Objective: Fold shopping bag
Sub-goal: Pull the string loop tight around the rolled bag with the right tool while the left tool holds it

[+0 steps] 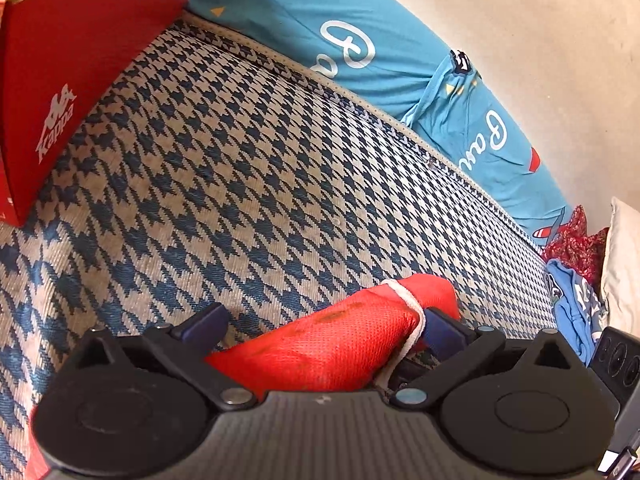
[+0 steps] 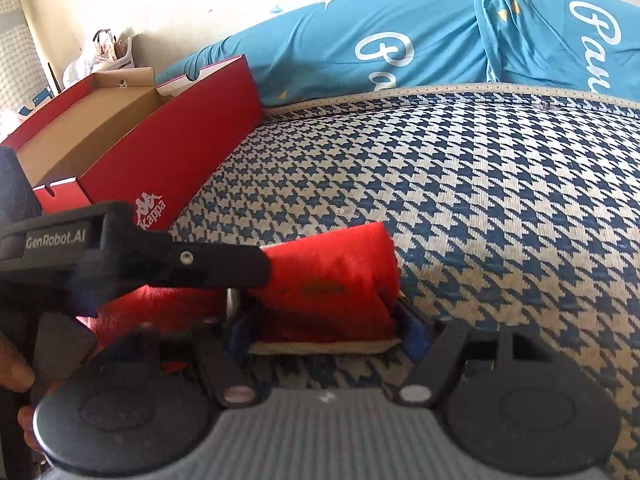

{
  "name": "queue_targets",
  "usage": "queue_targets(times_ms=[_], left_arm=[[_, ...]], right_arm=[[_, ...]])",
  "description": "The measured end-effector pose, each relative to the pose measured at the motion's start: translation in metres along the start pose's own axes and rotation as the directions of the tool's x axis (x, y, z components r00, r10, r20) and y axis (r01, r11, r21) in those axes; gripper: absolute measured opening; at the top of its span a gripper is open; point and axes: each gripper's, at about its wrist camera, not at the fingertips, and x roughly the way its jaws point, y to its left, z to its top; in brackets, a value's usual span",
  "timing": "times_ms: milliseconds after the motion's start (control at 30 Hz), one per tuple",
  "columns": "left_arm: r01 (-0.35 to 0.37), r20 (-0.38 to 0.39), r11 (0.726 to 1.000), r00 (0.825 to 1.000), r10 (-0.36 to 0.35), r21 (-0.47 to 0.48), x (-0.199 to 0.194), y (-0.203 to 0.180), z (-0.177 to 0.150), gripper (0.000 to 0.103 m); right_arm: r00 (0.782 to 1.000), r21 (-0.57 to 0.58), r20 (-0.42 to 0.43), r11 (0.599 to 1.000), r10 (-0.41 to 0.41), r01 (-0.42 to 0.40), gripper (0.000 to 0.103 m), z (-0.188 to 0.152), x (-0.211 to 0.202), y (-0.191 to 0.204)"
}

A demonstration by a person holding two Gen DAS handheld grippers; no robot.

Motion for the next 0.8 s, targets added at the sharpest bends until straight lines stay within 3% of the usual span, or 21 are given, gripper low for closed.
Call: queue_targets(times_ms=[333, 800], left_arm=[[-0.053, 0.024, 0.998, 0.998, 0.053, 0.021, 0.006, -0.001, 0.011, 0.103], [-0.043, 0.050, 0.999, 0.998, 0.043, -0.011, 0.011, 0.008, 0.018, 0.103]], right_arm=[[1.000, 0.071, -0.014, 0.997, -0.007, 0.008, 0.073, 0.007, 0.003, -0.002], [0.998, 0.193, -0.037, 0.981, 0.041, -0.033, 0.072, 0.006, -0.002, -0.007]])
